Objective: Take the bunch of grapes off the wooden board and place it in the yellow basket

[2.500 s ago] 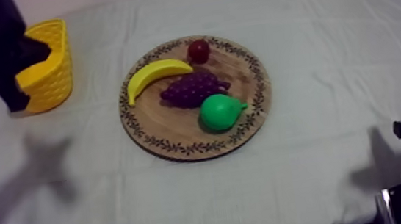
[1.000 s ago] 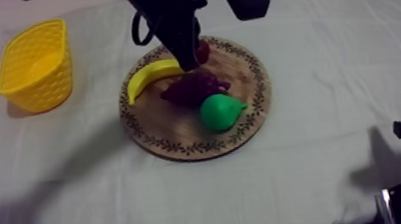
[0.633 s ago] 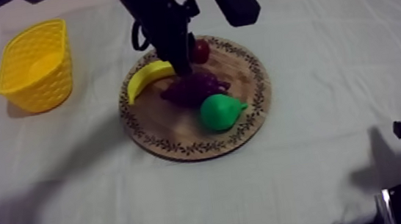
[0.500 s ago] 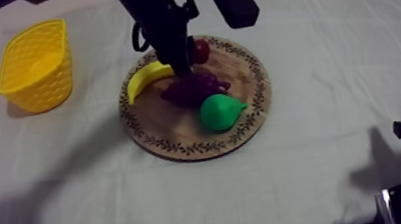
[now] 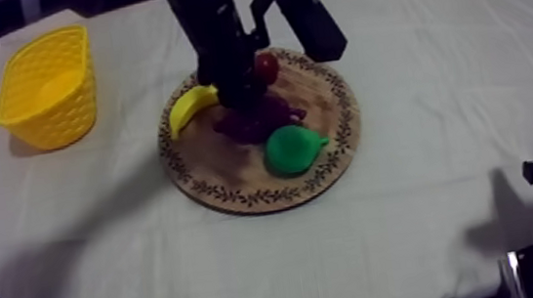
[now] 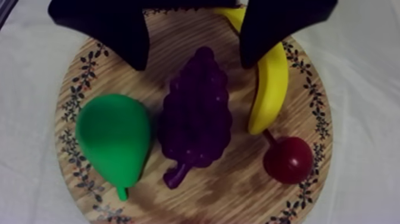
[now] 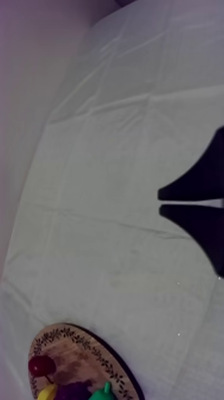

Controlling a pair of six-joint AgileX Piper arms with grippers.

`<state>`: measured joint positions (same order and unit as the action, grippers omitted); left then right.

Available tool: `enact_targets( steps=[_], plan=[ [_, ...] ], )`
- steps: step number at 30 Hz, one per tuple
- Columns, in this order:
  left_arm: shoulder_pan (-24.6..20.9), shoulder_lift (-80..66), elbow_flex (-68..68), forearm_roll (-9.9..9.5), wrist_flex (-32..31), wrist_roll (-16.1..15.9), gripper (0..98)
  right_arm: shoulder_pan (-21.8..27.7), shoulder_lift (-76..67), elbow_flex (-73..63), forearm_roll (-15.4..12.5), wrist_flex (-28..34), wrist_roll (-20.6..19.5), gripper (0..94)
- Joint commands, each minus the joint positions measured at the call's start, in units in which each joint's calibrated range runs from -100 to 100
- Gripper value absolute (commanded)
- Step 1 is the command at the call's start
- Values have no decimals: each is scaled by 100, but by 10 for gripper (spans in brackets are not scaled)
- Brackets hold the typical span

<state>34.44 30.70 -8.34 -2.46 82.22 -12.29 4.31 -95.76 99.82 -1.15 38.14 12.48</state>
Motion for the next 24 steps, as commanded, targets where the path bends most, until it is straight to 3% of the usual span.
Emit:
enact_targets(
  steps=[1,24],
  plan=[
    [-1,136,-23,-4,-12,16,607,-2,0,-4,0,0,0,3],
    [-5,1114,-581,-21,-51,65,625,-2,0,-4,0,0,0,3]
  ],
)
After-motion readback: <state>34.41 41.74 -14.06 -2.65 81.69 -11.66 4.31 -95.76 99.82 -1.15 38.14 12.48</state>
